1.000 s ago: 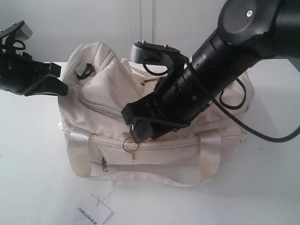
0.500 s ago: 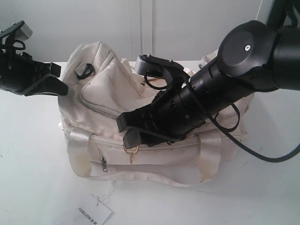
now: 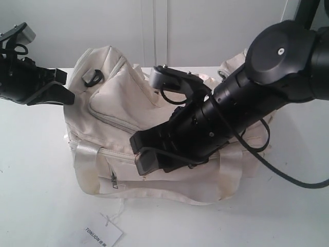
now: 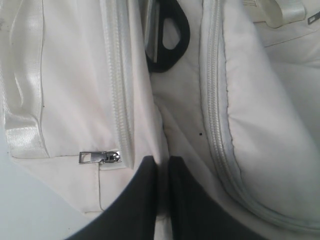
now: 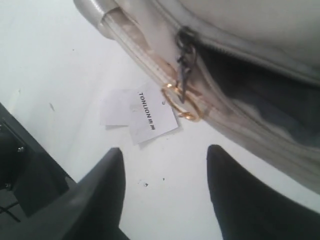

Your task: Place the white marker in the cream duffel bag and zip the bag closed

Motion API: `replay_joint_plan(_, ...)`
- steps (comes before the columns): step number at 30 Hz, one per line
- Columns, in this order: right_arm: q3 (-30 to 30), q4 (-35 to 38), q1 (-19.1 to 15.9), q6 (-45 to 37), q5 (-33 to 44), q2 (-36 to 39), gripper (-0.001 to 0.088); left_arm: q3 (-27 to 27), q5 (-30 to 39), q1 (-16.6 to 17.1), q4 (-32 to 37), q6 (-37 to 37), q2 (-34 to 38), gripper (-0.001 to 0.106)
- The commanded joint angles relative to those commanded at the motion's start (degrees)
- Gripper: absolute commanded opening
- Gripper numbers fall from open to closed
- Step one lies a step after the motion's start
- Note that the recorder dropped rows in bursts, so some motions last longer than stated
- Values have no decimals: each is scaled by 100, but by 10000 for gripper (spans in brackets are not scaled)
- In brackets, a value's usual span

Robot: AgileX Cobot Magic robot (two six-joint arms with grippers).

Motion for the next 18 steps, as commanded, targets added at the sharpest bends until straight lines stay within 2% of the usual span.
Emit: replay_joint_plan(18,93,1136,0,32,-1130,361,484,0,0,0,-11,0,0,0)
